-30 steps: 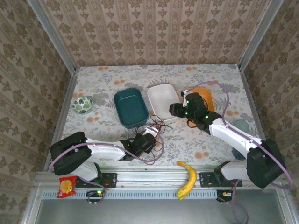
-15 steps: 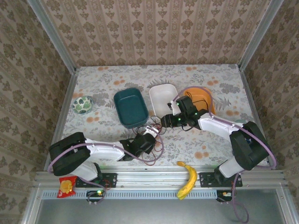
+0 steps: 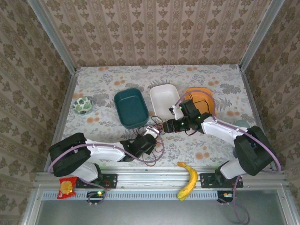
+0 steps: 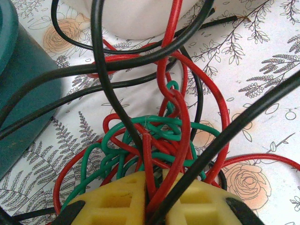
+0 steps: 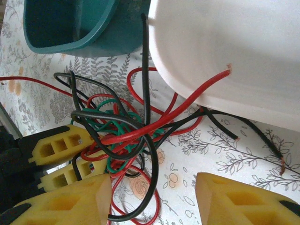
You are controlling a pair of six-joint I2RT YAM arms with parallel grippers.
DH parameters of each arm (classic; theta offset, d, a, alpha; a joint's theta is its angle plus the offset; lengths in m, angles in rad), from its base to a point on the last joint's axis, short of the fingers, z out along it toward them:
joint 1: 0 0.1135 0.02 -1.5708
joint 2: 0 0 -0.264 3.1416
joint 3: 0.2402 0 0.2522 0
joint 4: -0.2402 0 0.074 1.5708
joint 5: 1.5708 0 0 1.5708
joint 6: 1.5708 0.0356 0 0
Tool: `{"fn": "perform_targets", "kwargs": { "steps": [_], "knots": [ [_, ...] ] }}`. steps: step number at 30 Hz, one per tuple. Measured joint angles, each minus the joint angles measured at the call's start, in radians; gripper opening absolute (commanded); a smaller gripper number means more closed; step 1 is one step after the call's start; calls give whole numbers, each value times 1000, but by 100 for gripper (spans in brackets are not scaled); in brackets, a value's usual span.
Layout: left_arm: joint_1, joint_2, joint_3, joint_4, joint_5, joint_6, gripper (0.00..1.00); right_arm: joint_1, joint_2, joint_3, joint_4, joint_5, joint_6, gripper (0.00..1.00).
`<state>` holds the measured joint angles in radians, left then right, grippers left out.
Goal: Untangle the cables
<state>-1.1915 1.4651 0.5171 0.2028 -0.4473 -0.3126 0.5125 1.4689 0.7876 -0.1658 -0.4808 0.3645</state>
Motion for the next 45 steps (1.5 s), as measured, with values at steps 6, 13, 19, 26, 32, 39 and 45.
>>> {"fn": "perform_targets", "kwargs": {
  "steps": [6, 13, 19, 26, 32, 39, 45],
  "knots": [
    [0, 0, 0, 0, 3, 0, 18, 16, 49, 4, 0, -14, -5, 5],
    [0, 13, -3, 30, 10, -5, 39, 17, -142, 5, -9, 129, 5, 0],
    [0, 46, -11, 82, 18, -7, 37, 17, -317, 57, -12, 275, 5, 0],
    [1, 79, -12, 133, 16, -9, 37, 18, -383, 122, -18, 470, 4, 0],
    [1, 80, -13, 135, 16, -23, 37, -12, -466, 198, 24, 618, -30, 0],
    [1, 80, -13, 135, 16, -32, 37, -98, -540, 290, 111, 702, -83, 0],
    [1, 81, -13, 135, 16, -35, 37, -211, -591, 297, 181, 736, -93, 0]
  ]
}}
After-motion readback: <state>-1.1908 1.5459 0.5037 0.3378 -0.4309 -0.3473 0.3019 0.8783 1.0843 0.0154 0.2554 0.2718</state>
